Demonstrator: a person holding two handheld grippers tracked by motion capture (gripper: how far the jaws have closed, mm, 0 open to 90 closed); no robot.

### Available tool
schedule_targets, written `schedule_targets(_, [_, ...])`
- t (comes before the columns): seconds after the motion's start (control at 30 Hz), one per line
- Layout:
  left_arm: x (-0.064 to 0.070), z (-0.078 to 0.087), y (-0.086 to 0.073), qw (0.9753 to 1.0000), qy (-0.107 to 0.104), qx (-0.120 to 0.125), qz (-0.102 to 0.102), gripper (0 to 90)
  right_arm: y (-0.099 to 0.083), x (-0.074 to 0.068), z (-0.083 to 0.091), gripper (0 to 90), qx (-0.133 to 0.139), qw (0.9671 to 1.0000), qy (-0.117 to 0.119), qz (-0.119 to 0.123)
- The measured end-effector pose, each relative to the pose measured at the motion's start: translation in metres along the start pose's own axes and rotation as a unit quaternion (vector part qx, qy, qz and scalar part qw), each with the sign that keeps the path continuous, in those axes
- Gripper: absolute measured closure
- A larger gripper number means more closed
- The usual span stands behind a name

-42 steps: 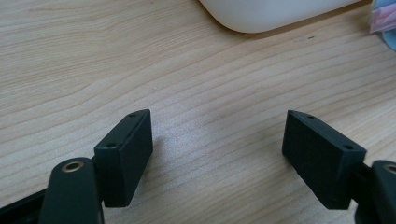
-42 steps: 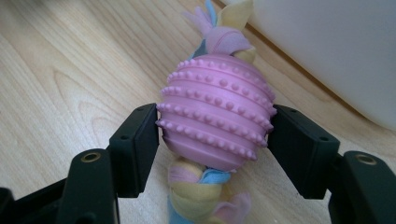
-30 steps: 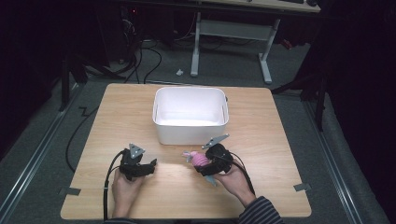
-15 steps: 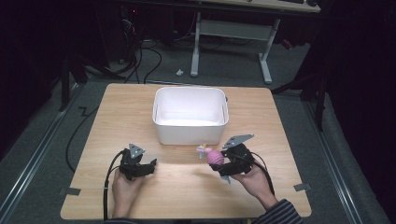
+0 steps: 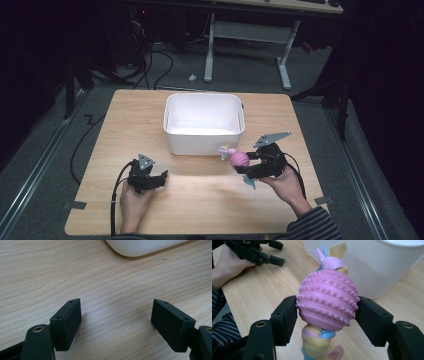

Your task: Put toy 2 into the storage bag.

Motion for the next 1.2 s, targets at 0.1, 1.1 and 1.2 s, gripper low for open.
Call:
schedule_targets(0.1, [0.0, 0.0, 0.0, 1.0, 0.001, 0.0, -0.001, 24.8, 0.009, 0.004, 0.011, 35.1, 0.01, 0.9999, -0.007, 0.005])
schedule_targets(1.1, [-0.001, -0.001, 0.001, 1.0, 0.001, 0.0, 0.002, 24.9, 0.112, 0.039, 0.025, 35.1, 0.018, 0.9963, -0.054, 0.064])
schedule_targets(1.2, [-0.001, -0.001, 0.001, 1.0, 0.001, 0.0, 0.002, 24.8, 0.12, 0.041, 0.017, 35.1, 0.012, 0.9959, -0.056, 0.07])
Point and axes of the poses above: each handheld gripper's, and its own axes: z roughly backward along the jaws, y roughly out of its top, x roughly to its right, the point moved 1 cm from there along -z, roughly forward along the jaws, and after that the axes turned 1 degree about -x, right-handed, at the moved point
